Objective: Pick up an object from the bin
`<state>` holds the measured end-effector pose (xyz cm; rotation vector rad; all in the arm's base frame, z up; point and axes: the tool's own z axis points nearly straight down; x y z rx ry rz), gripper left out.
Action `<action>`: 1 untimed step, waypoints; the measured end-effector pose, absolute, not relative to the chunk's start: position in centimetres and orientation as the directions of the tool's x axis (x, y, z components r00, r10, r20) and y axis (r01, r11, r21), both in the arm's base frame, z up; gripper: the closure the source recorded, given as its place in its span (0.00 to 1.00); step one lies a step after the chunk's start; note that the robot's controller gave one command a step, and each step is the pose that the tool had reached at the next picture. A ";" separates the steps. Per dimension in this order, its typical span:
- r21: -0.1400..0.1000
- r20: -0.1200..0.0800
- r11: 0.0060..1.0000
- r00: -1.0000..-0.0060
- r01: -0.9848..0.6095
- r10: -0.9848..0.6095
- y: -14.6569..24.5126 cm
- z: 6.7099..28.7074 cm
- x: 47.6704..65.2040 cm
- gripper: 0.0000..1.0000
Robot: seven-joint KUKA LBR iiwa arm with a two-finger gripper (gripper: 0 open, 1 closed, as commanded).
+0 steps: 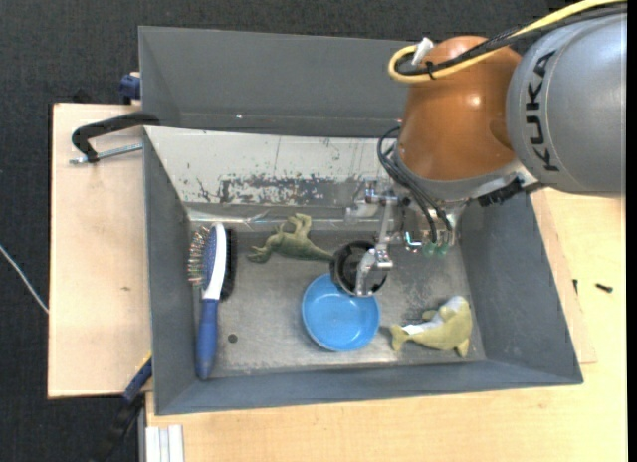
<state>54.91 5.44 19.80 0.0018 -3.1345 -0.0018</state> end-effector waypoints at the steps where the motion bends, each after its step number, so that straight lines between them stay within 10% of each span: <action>1: 0.000 -0.008 0.965 -0.965 -0.263 -0.263 6.2 8.6 53.9 0.00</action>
Offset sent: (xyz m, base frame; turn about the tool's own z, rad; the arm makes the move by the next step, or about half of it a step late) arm -0.0141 0.0072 -0.1280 -0.2701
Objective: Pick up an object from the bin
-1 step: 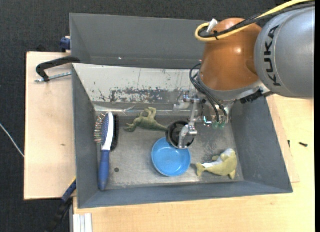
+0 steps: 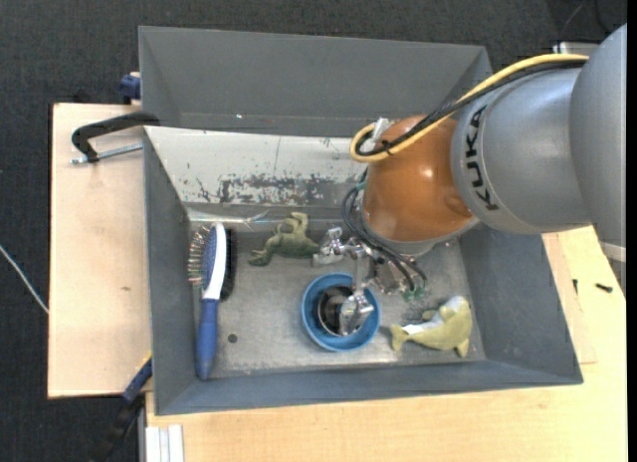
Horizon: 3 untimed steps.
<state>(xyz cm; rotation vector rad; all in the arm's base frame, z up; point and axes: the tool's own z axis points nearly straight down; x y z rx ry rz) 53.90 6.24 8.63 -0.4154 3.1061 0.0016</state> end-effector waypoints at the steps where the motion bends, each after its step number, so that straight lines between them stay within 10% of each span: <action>1: 0.001 -0.004 0.990 -0.990 -0.142 -0.142 4.4 10.1 53.2 0.00; 3: 0.001 0.004 0.991 -0.991 -0.131 -0.131 5.0 7.8 54.4 0.00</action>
Offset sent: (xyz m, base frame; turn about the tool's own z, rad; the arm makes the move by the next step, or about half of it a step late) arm -0.0081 -0.0190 0.0137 0.1236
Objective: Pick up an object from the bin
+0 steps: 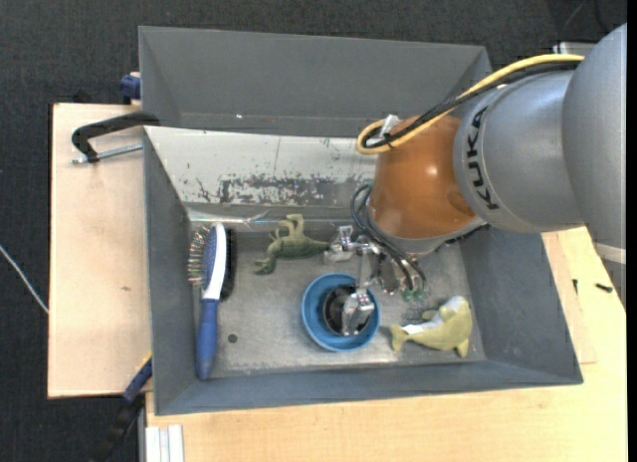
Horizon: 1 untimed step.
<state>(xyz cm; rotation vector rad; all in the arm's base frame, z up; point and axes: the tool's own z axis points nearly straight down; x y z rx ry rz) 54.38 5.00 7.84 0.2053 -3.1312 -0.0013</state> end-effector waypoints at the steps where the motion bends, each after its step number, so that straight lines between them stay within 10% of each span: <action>1: 0.001 -0.002 0.992 -0.992 -0.130 -0.130 5.1 8.1 54.5 0.00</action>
Offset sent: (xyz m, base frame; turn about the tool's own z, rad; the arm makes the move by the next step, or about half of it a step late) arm 0.0000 0.0000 0.0000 0.0000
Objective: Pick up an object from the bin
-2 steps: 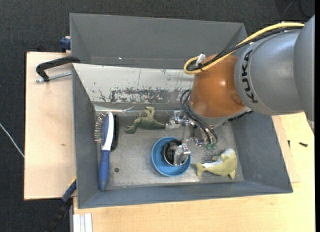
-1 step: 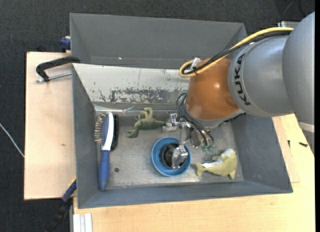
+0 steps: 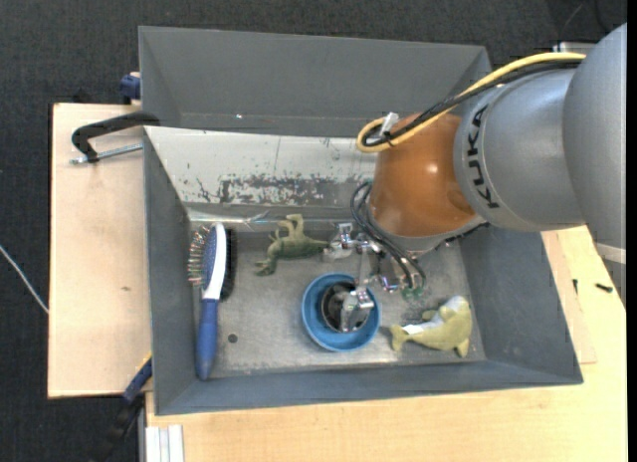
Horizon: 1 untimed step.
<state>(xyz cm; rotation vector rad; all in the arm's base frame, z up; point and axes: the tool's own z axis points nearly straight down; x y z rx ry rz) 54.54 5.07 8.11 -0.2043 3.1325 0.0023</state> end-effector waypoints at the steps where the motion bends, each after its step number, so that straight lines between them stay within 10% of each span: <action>1: 0.002 0.011 0.991 -0.991 -0.131 -0.131 5.1 8.2 54.3 1.00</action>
Offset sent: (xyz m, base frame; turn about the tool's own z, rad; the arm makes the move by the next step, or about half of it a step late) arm 0.0000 0.0000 0.0000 0.0000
